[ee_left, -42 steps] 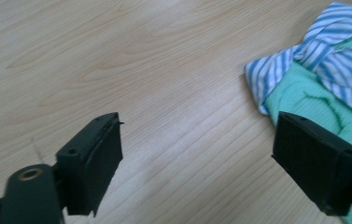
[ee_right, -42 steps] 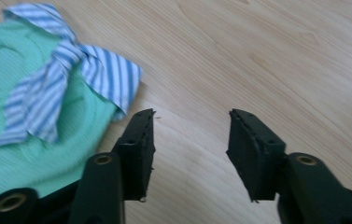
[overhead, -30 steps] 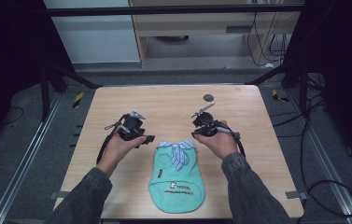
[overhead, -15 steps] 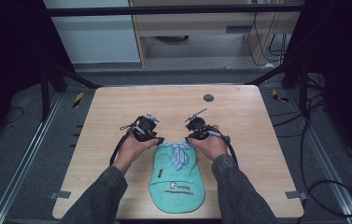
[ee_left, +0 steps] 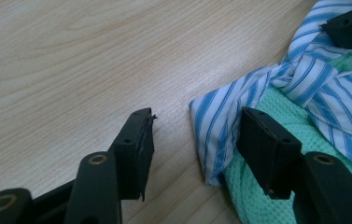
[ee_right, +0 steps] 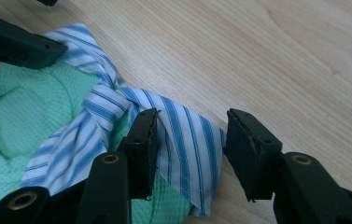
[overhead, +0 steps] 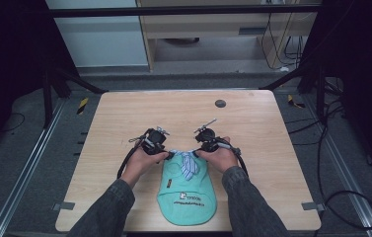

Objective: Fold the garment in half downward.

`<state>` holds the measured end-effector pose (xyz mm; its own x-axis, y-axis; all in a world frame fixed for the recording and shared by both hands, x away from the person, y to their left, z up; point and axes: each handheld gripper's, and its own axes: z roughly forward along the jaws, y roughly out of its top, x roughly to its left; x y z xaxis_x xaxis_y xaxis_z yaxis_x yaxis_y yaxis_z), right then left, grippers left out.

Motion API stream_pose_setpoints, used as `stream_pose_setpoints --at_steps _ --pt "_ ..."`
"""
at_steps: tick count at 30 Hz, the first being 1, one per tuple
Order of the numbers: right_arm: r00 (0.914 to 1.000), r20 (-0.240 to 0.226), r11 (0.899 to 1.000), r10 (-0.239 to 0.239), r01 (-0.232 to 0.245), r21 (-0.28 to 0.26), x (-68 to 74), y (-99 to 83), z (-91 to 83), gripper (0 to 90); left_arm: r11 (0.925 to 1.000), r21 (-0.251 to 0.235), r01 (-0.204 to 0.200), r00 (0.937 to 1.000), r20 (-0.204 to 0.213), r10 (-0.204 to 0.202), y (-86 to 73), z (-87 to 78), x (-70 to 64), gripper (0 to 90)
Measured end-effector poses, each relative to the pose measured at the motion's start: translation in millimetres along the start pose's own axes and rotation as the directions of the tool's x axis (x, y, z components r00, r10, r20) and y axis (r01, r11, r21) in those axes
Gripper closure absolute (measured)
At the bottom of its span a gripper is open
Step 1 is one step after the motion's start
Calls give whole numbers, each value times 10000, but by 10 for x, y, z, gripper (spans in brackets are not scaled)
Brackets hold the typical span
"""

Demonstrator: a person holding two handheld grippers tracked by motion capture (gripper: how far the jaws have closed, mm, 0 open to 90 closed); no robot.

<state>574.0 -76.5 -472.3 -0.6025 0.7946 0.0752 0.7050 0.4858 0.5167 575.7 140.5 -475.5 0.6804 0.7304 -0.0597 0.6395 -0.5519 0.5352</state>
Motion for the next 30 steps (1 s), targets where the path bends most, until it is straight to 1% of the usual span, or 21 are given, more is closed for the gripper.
stream_pose_setpoints --at_steps 2,6,8,9,10,13,14,15,16,18,20,21,22,23,25,30 --pt "10000 -9 10000 41 -41 48 -5 -16 19 532 9999 122 -76 10000 10 76 -10 19 -3 461" --pt "10000 -24 10000 30 -29 71 -8 -27 27 533 10000 99 -11 10000 35 10 -12 24 2 469" --pt "10000 -51 9999 74 -74 125 -8 -43 39 538 9999 100 -16 10000 29 16 -11 25 3 474" --pt "9998 -28 9998 194 -194 94 -4 -51 43 540 10000 96 -9 10000 35 8 -8 26 3 474" --pt "9999 -31 9999 95 -95 45 -10 -53 42 548 10000 -9 11 10000 94 -11 4 11 4 480" --pt "10000 -3 10000 29 -29 29 -6 -60 40 557 9990 -413 161 9996 220 -152 44 -54 -3 479" --pt "10000 -3 10000 29 -29 29 -6 -60 40 557 9990 -413 161 9996 220 -152 44 -54 -3 489" --pt "10000 -4 10000 20 -20 23 -6 -62 39 562 9979 -625 184 9994 292 -166 77 -90 -8 503" --pt "10000 -4 10000 20 -20 23 -6 -62 39 562 9979 -625 184 9994 292 -166 77 -90 -8 512" --pt "10000 -33 10000 12 -12 27 -9 -62 38 590 9985 -527 148 9998 153 -140 105 -70 -4 530" --pt "10000 -72 10000 2 -2 17 -4 -62 38 606 9992 -344 209 9996 192 -202 99 -23 6 539" --pt "10000 -92 10000 7 -7 34 -2 -61 37 617 9996 -228 180 9995 255 -175 93 -4 3 558" --pt "10000 -92 10000 7 -7 34 -2 -61 37 617 9996 -228 180 9995 255 -175 93 -4 3 565" --pt "10000 -90 10000 -13 13 41 4 -60 39 629 9999 -105 116 9995 310 -113 85 20 -14 568" --pt "9999 -87 10000 -72 72 38 6 -59 41 639 10000 -35 19 9996 292 -18 80 29 -30 573" --pt "9998 -120 9999 -150 150 62 26 -58 38 678 10000 90 -26 9995 315 23 65 52 -47 580"
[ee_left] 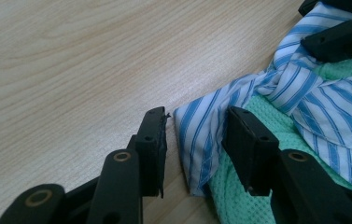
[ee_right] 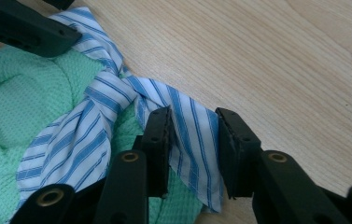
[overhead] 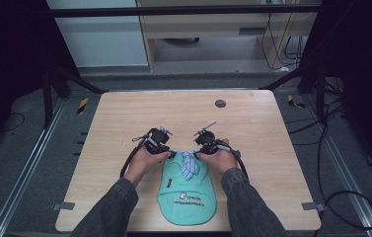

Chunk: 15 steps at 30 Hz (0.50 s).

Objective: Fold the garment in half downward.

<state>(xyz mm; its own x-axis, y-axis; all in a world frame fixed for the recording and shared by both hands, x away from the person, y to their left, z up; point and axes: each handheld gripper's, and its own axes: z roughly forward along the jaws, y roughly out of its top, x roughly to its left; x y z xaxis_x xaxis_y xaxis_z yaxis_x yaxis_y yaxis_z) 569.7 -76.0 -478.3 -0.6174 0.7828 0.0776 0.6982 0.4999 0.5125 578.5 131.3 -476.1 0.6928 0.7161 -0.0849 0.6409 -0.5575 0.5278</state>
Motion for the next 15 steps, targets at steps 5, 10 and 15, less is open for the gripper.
stream_pose_setpoints --at_steps 5,10,15 --pt "10000 -27 10000 32 -32 8 4 2 1 696 9996 116 -251 9997 -15 252 -4 13 -44 603" --pt "9999 -95 10000 44 -44 21 12 6 3 728 9991 123 -403 9992 52 403 -3 14 -54 686" --pt "9998 -166 10000 -58 58 28 28 7 1 778 9976 175 -670 9976 206 666 -16 6 -57 785"
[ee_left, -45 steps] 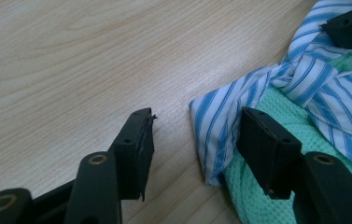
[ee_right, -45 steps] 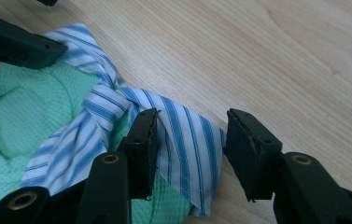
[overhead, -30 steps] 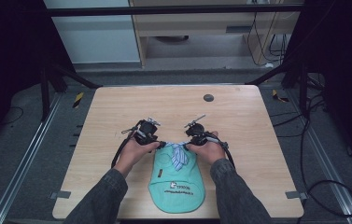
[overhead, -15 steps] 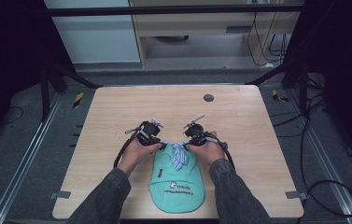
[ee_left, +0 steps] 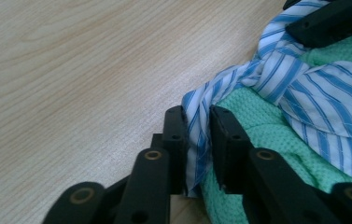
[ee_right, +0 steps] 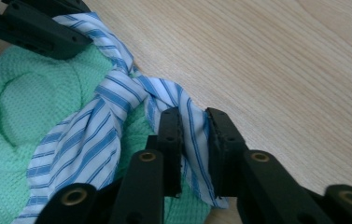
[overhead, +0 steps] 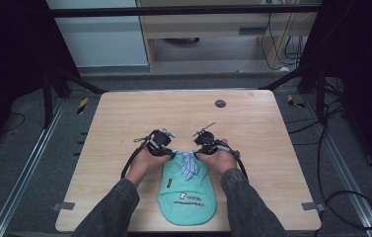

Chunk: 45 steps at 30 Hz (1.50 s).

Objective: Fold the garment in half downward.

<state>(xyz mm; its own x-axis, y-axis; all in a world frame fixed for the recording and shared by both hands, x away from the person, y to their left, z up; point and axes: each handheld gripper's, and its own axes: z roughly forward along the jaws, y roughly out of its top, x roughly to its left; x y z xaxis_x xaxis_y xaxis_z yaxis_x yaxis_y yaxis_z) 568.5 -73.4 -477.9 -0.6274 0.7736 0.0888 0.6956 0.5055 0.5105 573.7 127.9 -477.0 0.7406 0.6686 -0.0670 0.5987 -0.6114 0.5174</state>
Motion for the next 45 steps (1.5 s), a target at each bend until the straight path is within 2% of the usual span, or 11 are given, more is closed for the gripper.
stream_pose_setpoints --at_steps 9,13,14,16,17,18,21,24,35,38,45 --pt "9989 -34 9989 -461 461 -71 12 -8 -19 817 9998 -99 -179 9991 384 183 -20 -9 43 842" --pt "9973 -145 9971 -722 719 -235 -3 -11 -52 822 9988 -80 -480 9980 418 483 -6 -50 41 848" --pt "9955 -188 9954 -930 925 -242 4 -4 -79 822 9975 -100 -692 9968 400 696 2 -83 29 848" --pt "9943 -210 9942 -1048 1042 -266 20 5 -118 823 9960 -125 -879 9953 398 884 8 -119 24 848" --pt "9943 -210 9942 -1048 1042 -266 20 5 -118 823 9960 -125 -879 9953 398 884 8 -119 24 848" --pt "9910 -259 9908 -1314 1304 -360 23 14 -157 823 9954 -169 -947 9943 467 954 8 -152 31 849" --pt "9897 -304 9892 -1396 1380 -495 26 18 -194 823 9951 -223 -962 9940 495 972 11 -183 33 849" --pt "9867 -265 9856 -1606 1588 -584 48 21 -240 824 9929 -277 -1158 9922 437 1169 25 -237 20 849" --pt "9879 -284 9840 -1528 1494 -975 59 65 -337 821 9897 -531 -1328 9908 203 1340 82 -350 36 849" --pt "9868 -211 9808 -1605 1570 -1157 53 101 -386 821 9887 -706 -1323 9910 93 1332 121 -425 51 849" --pt "9857 -133 9769 -1677 1644 -1365 58 153 -476 821 9856 -777 -1502 9886 -62 1501 193 -520 49 849"
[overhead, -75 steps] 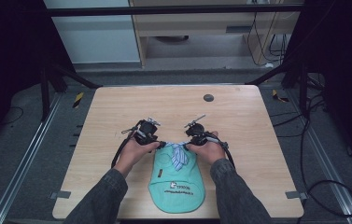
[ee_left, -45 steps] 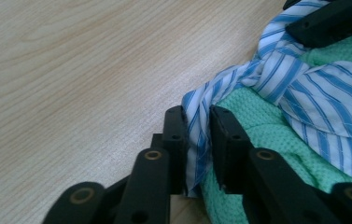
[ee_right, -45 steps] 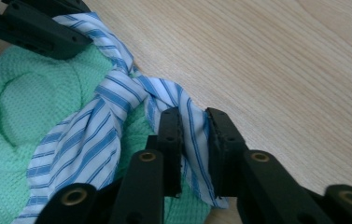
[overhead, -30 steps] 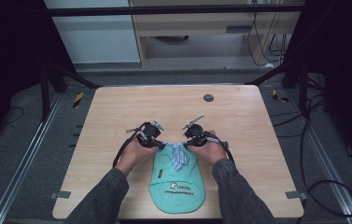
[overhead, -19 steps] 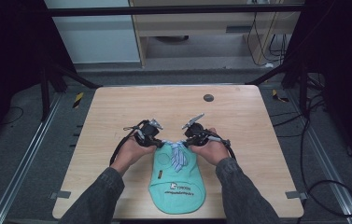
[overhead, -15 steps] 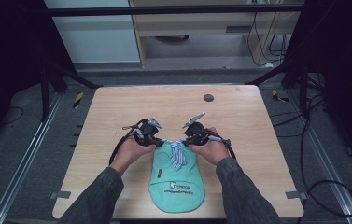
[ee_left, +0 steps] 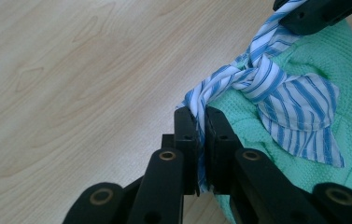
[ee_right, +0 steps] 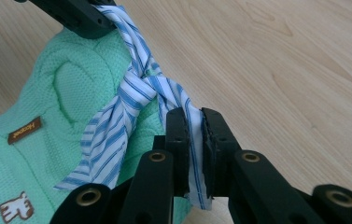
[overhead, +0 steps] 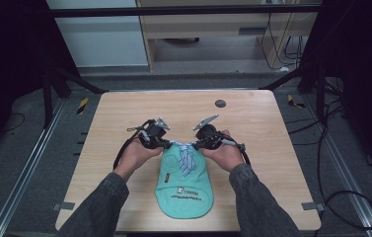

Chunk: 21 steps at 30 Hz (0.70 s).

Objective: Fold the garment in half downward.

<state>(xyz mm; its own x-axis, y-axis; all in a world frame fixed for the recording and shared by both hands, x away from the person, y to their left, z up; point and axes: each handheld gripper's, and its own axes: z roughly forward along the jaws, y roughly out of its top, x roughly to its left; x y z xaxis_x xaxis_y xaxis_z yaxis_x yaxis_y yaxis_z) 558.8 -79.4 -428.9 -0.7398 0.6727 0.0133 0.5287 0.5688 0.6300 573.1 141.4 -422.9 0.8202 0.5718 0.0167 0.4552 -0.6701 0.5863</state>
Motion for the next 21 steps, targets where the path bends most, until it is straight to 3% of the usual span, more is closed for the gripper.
stream_pose_setpoints --at_steps 6,11,21 --pt "9999 118 10000 -45 46 -82 -24 48 -72 822 9998 -93 -194 9998 -2 194 50 -39 5 850" --pt "9998 145 9999 -135 136 -70 -25 68 -77 822 9998 -196 -74 10000 -21 73 35 -36 13 850" --pt "9987 263 9987 -430 437 -265 -16 117 -128 822 9993 -286 -231 9996 -153 227 78 -119 34 851"
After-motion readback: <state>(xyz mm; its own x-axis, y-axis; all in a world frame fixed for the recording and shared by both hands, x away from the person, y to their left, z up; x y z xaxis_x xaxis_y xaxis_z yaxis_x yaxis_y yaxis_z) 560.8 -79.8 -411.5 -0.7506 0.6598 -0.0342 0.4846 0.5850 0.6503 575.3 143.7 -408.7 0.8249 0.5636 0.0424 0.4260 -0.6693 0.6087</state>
